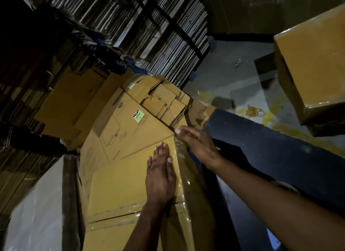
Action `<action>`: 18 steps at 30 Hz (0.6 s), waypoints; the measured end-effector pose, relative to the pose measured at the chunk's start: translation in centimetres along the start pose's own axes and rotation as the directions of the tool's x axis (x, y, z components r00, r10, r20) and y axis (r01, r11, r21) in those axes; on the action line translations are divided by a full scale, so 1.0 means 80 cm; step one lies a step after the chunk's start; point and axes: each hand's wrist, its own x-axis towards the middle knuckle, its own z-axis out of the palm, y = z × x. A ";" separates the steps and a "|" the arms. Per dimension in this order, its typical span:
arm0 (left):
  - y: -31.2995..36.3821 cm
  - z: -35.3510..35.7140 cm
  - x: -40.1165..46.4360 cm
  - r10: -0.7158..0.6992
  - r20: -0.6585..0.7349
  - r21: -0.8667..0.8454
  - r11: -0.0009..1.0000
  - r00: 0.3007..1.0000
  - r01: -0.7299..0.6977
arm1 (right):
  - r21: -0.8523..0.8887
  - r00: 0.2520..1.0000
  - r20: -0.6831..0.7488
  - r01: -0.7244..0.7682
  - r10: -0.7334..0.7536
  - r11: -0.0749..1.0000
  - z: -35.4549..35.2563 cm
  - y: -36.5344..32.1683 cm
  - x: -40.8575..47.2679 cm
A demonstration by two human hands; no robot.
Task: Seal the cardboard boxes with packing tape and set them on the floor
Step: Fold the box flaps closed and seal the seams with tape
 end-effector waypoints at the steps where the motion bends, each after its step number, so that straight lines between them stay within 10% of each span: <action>1: 0.000 0.000 0.000 -0.001 0.001 0.006 1.000 1.000 0.001 | -0.017 1.000 0.024 -0.004 0.004 1.000 0.004 -0.009 0.013; 18: 0.002 0.002 -0.002 -0.005 -0.020 -0.014 1.000 1.000 0.005 | -0.233 0.985 0.107 0.158 -0.136 0.960 0.005 0.030 0.011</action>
